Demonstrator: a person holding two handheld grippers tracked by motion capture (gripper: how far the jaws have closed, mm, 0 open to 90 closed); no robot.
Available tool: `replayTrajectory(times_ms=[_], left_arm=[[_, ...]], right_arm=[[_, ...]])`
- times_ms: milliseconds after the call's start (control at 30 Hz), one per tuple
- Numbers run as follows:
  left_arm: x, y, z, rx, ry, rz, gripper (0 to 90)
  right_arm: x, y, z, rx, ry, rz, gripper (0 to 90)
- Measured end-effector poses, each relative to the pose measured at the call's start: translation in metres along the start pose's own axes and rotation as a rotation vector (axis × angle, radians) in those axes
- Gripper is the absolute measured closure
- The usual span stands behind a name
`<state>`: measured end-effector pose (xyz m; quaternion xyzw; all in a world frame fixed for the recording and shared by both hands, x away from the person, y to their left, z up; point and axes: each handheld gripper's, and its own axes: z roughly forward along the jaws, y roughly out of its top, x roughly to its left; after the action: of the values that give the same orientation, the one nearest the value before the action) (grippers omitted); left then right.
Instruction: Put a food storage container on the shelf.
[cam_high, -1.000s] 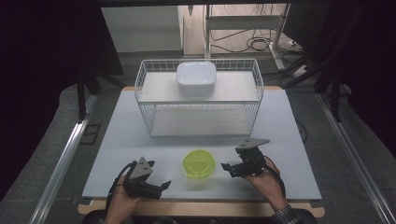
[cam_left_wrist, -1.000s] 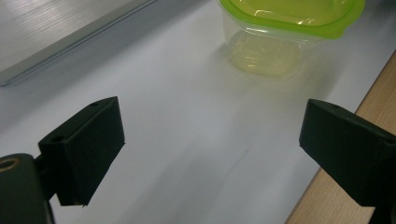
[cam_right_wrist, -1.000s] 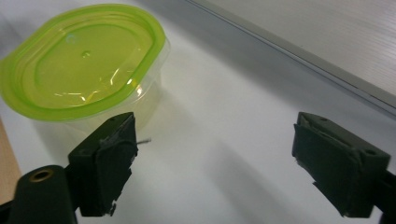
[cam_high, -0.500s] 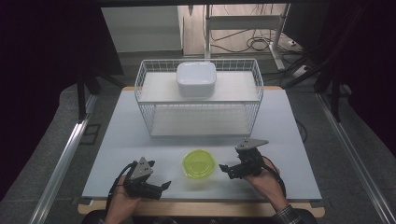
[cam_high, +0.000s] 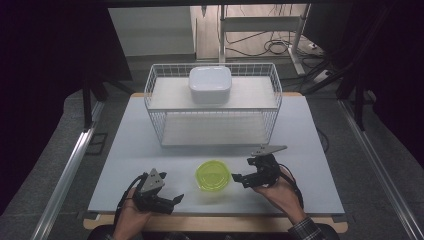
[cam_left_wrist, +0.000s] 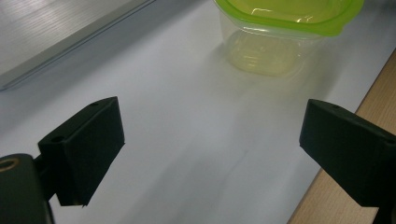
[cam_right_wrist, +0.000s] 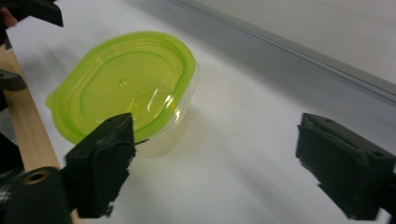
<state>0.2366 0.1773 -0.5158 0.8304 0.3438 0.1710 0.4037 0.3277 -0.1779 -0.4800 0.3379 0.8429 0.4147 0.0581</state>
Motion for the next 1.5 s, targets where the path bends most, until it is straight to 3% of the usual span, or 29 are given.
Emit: replayTrajectory(times_ms=[33, 200, 300, 400, 767, 1000, 1100, 1200, 1367, 1500], left_arm=[[0.000, 0.000, 0.000, 0.000, 0.001, 0.001, 6.1], [0.000, 0.000, 0.000, 0.003, 0.002, 0.006, 6.1], [0.000, 0.000, 0.000, 0.002, 0.004, 0.007, 6.1], [0.000, 0.000, 0.000, 0.002, 0.004, 0.006, 6.1], [-0.001, 0.000, 0.002, 0.013, 0.005, 0.019, 6.1], [-0.002, 0.000, 0.002, 0.015, 0.003, 0.024, 6.1], [-0.002, 0.000, 0.002, 0.019, 0.002, 0.029, 6.1], [-0.002, 0.000, 0.002, 0.019, 0.003, 0.033, 6.0], [-0.002, 0.000, 0.002, 0.019, 0.003, 0.036, 6.0], [-0.002, 0.001, 0.002, 0.017, 0.004, 0.037, 6.0]], right_arm=[[-0.001, 0.002, -0.001, -0.022, 0.019, 0.008, 21.6], [-0.004, 0.007, 0.003, -0.026, 0.071, 0.046, 29.4], [-0.005, 0.011, 0.010, 0.003, 0.116, 0.084, 34.3], [-0.004, 0.013, 0.015, 0.019, 0.134, 0.101, 39.7], [-0.018, 0.016, 0.034, 0.061, 0.228, 0.297, 55.4], [-0.017, 0.017, 0.043, 0.086, 0.269, 0.332, 68.1], [-0.019, 0.018, 0.044, 0.097, 0.272, 0.370, 76.0], [-0.020, 0.017, 0.045, 0.103, 0.310, 0.413, 80.2], [-0.017, 0.019, 0.042, 0.090, 0.322, 0.417, 81.5], [-0.014, 0.023, 0.037, 0.070, 0.296, 0.382, 81.7]])
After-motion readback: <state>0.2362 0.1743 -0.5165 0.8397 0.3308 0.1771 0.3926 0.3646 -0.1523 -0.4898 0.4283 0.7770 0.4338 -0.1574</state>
